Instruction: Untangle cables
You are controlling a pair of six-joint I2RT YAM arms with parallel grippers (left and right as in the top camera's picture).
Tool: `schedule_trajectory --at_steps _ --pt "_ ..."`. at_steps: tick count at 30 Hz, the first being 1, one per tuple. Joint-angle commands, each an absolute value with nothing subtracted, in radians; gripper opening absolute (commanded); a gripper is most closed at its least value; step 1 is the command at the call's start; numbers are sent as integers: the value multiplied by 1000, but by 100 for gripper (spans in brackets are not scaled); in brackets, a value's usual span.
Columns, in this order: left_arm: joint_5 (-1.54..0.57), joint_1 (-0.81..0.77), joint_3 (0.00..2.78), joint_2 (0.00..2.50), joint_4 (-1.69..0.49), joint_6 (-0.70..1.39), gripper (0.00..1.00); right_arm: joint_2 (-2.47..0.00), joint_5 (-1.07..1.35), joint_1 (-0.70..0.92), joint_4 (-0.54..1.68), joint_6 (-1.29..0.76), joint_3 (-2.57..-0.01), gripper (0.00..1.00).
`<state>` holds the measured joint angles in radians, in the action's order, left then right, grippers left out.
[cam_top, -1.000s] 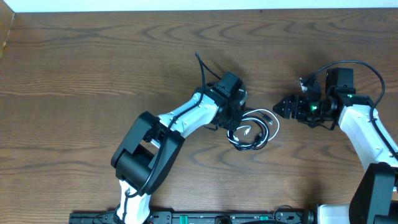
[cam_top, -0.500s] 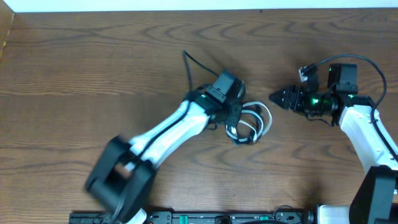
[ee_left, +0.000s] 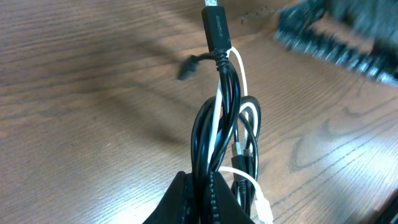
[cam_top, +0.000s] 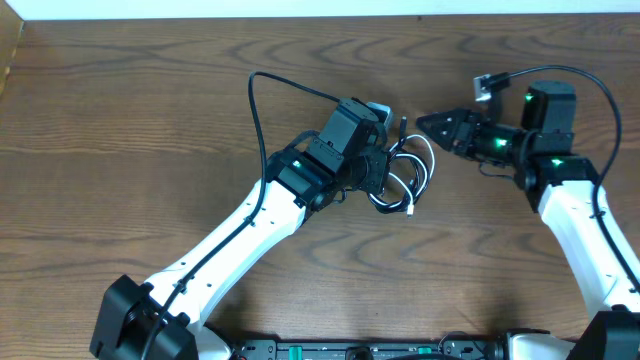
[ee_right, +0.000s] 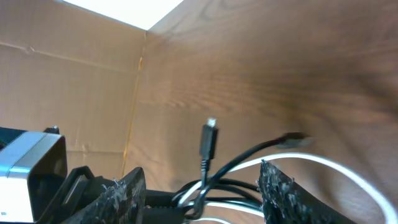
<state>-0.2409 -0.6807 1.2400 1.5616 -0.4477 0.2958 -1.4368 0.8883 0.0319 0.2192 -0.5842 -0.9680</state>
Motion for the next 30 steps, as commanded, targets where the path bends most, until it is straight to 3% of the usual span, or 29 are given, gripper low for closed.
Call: schedule_trajectory --at_steps 1,6,12,16,22,30 --pt "-250 -677 1246 1565 -442 321 8 -1425 836 102 236 -640 -987 55" --pt "-250 -677 1246 1564 -443 321 7 -1431 603 184 315 -702 -987 54" --pt "-253 -677 1246 1564 -443 343 7 -1489 550 215 279 -729 -986 50" --pt "-253 -677 1246 1564 -443 343 7 -1546 553 248 199 -737 -986 39" --pt "-240 -675 1246 1564 -442 342 7 -1549 523 238 225 -732 -987 1" --pt "-215 -601 1246 1564 -423 344 7 -1430 526 151 410 -653 -987 1"
